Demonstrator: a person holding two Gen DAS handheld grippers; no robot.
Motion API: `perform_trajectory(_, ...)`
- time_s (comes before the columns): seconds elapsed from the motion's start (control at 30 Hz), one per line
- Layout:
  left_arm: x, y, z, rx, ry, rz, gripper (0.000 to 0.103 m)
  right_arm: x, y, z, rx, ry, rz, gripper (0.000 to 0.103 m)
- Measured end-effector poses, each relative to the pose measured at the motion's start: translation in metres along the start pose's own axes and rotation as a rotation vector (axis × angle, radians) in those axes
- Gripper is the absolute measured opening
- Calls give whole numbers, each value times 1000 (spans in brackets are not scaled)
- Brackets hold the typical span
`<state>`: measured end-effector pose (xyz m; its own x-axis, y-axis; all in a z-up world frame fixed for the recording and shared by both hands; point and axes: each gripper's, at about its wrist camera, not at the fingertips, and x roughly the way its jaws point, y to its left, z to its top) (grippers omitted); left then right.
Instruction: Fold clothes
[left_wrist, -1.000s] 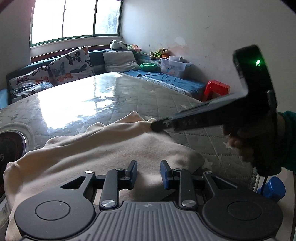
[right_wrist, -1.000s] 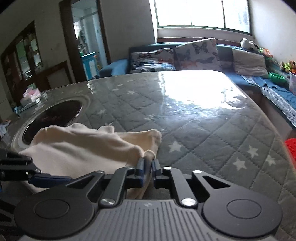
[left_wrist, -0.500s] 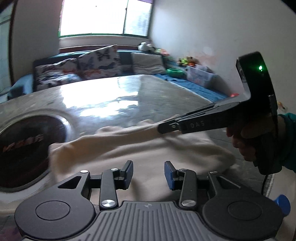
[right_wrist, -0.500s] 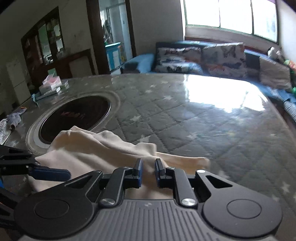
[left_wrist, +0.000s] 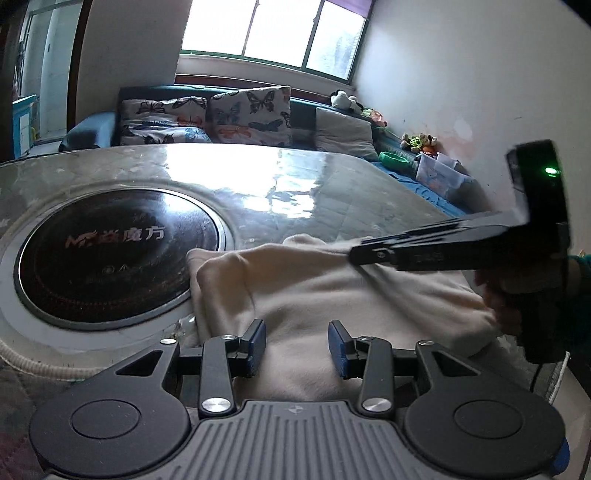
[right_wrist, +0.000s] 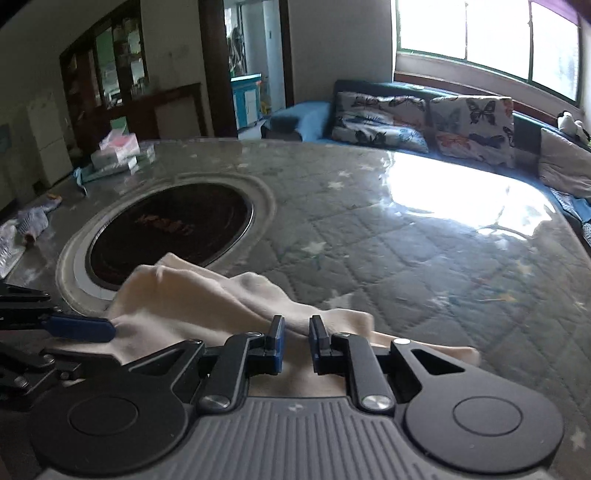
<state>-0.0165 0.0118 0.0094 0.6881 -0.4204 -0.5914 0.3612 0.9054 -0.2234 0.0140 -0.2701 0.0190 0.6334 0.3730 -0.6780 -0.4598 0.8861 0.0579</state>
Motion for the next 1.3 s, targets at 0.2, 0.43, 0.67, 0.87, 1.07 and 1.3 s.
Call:
perform_trajectory(0.2,-5,0,1,-13,-13,-8,41,7,6,7,-2,-12,-20,17)
perform_trajectory(0.43,-7,4,-4,-26,-11,-6,41,16,32,12,-68,-14,42,20)
perform_trajectory(0.67,-14,3,-4,-20,-17,11,46,25,38,20,-68,-21,40,25)
perform_trajectory(0.87,-15,5,-4,-25,-15,20,46,38,55,25,-138,2,33,31)
perform_trajectory(1.07,-24,7,-4,-42,-29,46,46,21,63,27,-183,-28,30,32)
perform_trajectory(1.3,-33,21,-15,-110,-32,102,46,-22,66,11,-219,-42,45,34)
